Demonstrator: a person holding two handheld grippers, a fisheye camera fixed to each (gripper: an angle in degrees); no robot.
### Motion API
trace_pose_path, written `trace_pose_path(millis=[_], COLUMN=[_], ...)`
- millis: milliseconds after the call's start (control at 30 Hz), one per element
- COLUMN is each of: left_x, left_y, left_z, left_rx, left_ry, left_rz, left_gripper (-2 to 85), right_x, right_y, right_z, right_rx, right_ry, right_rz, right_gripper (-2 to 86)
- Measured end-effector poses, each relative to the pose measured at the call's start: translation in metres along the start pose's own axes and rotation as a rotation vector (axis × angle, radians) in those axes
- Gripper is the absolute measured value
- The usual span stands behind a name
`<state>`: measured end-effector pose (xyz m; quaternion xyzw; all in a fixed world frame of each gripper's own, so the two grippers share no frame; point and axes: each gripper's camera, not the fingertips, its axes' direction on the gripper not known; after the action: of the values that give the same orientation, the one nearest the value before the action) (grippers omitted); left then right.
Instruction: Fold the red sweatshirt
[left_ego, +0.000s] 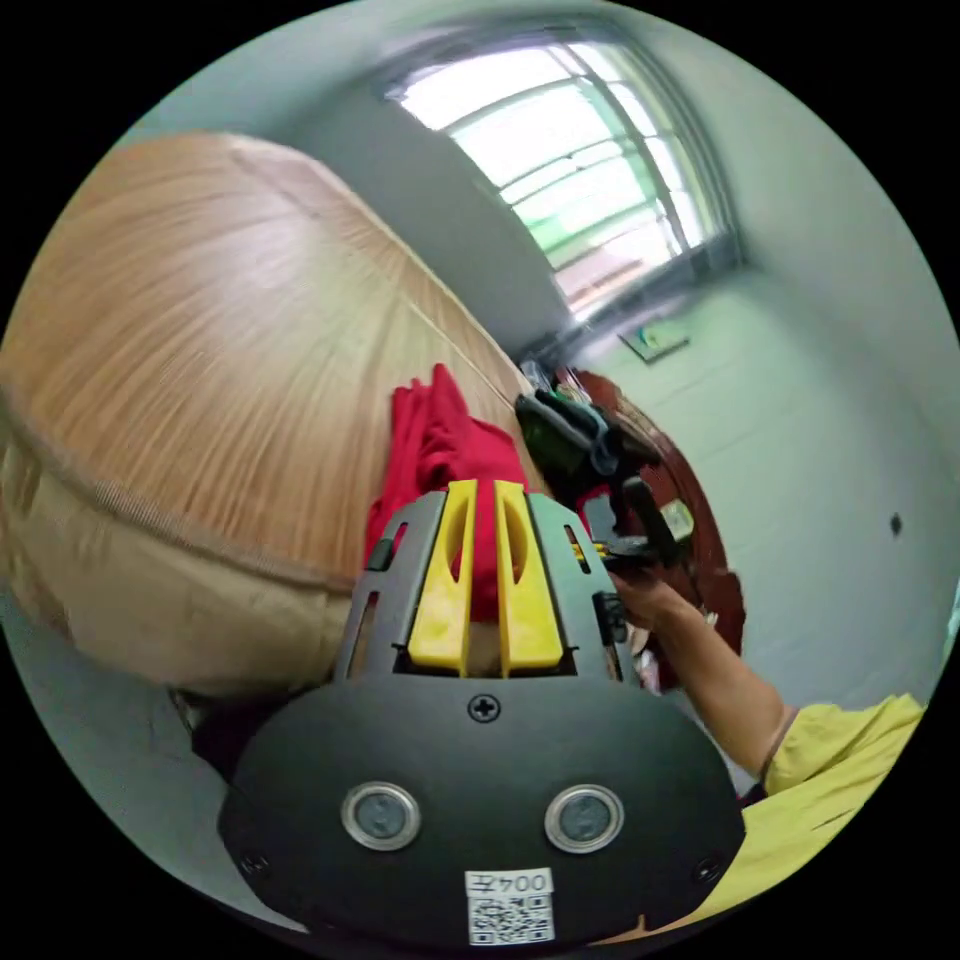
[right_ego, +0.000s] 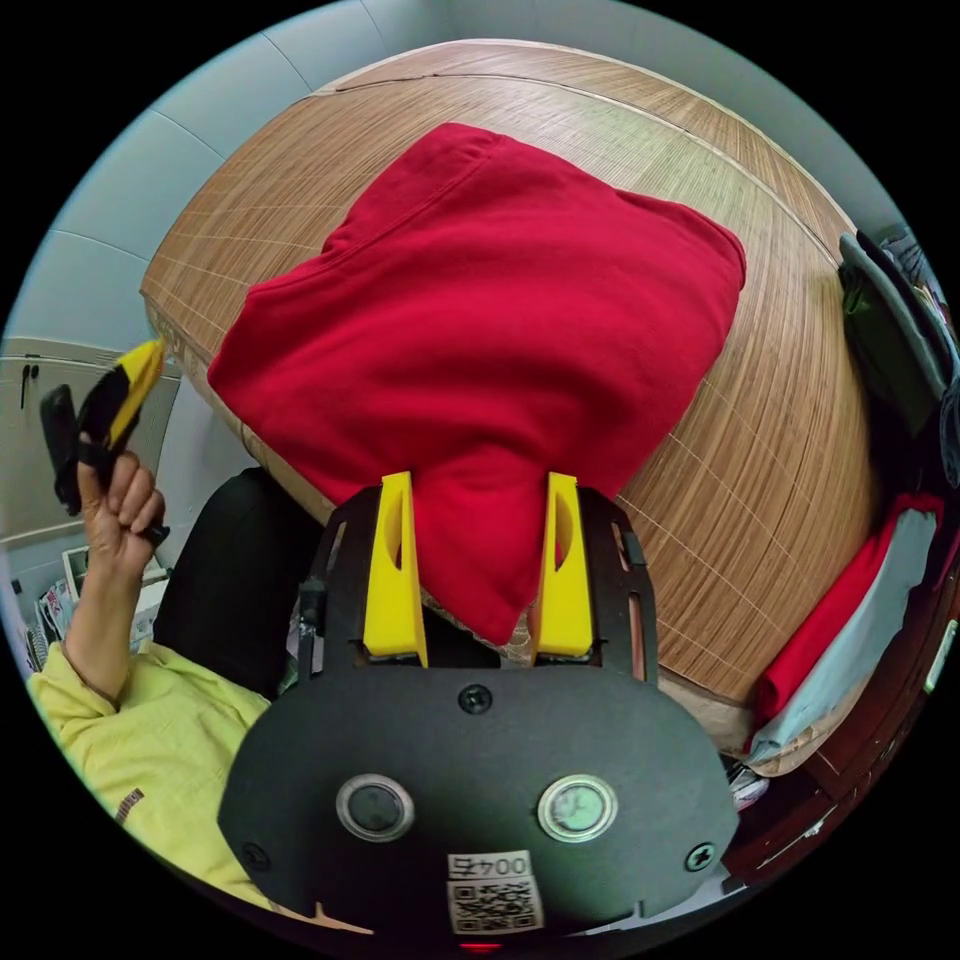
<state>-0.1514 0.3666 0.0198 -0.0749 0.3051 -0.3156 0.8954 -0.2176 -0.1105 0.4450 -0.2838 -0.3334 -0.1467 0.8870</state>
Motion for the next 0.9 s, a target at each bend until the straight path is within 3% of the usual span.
trace_pose_path(millis=[167,333,433,567,700,833,900], left_x=[0.125,0.146,0.123,0.082,0.094,0.092,0.094], left_y=[-0.056,-0.083,-0.080,-0.065,-0.056,-0.056,-0.055], left_z=[0.143,0.261,0.316,0.328,0.343,0.348,0.350], left_rx=[-0.217,-0.326,-0.426,-0.378,-0.376,-0.375,-0.374], left_ry=[-0.137,-0.306,-0.505,-0.397,-0.440,-0.396,-0.391], left_rz=[0.333,0.415,0.433,0.322,0.359,0.334,0.332], left_gripper=[4.8,2.8,1.9,1.0,0.8,0.7,0.7], right_x=[0.003,0.005,0.007,0.004,0.003,0.007,0.003], right_y=[0.015,0.036,0.053,0.090,0.140,0.242,0.281], right_z=[-0.001,-0.002,-0.002,-0.003,-0.011,-0.025,-0.018], right_rx=[0.021,0.054,0.092,0.224,0.406,0.647,0.677], right_ry=[-0.002,-0.007,-0.012,-0.006,-0.016,-0.003,0.036], right_rz=[0.000,-0.002,-0.005,-0.023,-0.003,0.134,0.198], right_gripper=[18.2,18.2,18.2,17.8,16.6,13.9,12.8])
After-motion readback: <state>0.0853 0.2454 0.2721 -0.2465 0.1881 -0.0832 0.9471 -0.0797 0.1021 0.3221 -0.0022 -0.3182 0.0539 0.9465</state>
